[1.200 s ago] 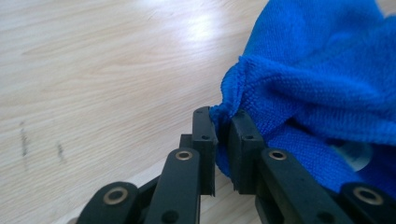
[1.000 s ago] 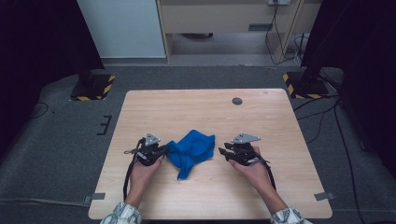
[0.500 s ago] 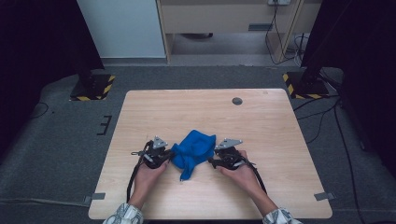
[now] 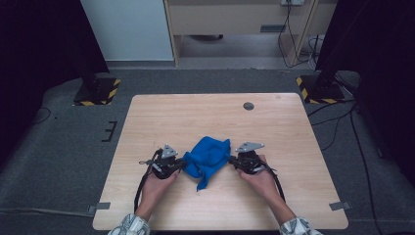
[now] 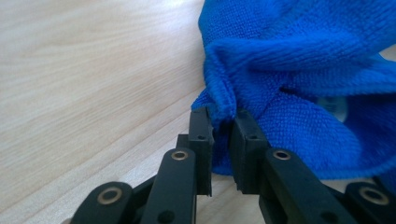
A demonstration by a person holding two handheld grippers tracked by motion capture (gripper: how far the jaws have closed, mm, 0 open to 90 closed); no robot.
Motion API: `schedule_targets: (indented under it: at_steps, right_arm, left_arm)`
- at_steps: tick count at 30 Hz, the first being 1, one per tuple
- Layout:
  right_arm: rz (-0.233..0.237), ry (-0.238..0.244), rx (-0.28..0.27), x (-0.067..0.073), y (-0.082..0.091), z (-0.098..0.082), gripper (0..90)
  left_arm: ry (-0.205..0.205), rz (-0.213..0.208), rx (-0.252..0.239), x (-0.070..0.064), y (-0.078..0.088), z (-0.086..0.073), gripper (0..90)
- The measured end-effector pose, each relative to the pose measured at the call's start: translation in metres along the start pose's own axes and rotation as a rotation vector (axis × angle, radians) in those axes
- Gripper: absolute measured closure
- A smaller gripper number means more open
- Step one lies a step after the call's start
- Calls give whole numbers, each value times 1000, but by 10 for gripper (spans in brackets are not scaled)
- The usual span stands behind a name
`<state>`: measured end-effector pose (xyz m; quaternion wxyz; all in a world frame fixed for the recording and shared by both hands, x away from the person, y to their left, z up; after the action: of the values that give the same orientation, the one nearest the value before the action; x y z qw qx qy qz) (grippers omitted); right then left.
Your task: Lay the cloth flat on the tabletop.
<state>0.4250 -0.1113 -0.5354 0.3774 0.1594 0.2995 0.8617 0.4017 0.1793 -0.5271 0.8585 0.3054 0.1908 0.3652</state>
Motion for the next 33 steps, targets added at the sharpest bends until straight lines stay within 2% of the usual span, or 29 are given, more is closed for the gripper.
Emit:
schedule_targets:
  at_steps: [3,7,11,12,16,18,22,26,29,33]
  right_arm:
    - [-5,-27,1,-13,10,-2,872]
    - [-3,-48,31,-24,21,-9,873]
    - [-8,-45,56,-26,26,-12,873]
    - [-12,-49,82,-26,29,-14,873]
    - [-22,-37,107,-29,32,-17,873]
    - [-30,-46,107,-32,34,-17,873]
    - [-31,-57,102,-38,32,-20,856]
    - [-27,-58,61,-36,33,-16,759]
    - [-19,-60,51,-33,34,-14,711]
    - [-11,-47,40,-30,31,-13,676]
  left_arm:
    - [-9,9,-2,-1,4,1,787]
    - [15,23,18,6,3,-2,782]
    - [33,36,35,10,4,-4,779]
    - [50,49,42,13,4,-6,779]
    - [72,57,30,20,8,-7,779]
    - [76,51,23,21,9,-8,767]
    - [58,54,0,20,9,-7,651]
    - [56,55,-20,19,9,-6,478]
    - [50,45,-15,19,9,-7,423]
    - [22,22,-36,15,10,-5,346]
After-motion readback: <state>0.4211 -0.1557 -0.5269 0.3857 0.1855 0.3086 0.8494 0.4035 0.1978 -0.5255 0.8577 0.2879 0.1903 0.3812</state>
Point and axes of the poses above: each handheld gripper's, and its own axes: y roughly backward along the jaws, z roughly out of its top, x roughly to its left, the point moved 2 cm from there along -y, roughly forward along the jaws, and after that the axes turned 4 degrees about -z, right-handed, at the moved point
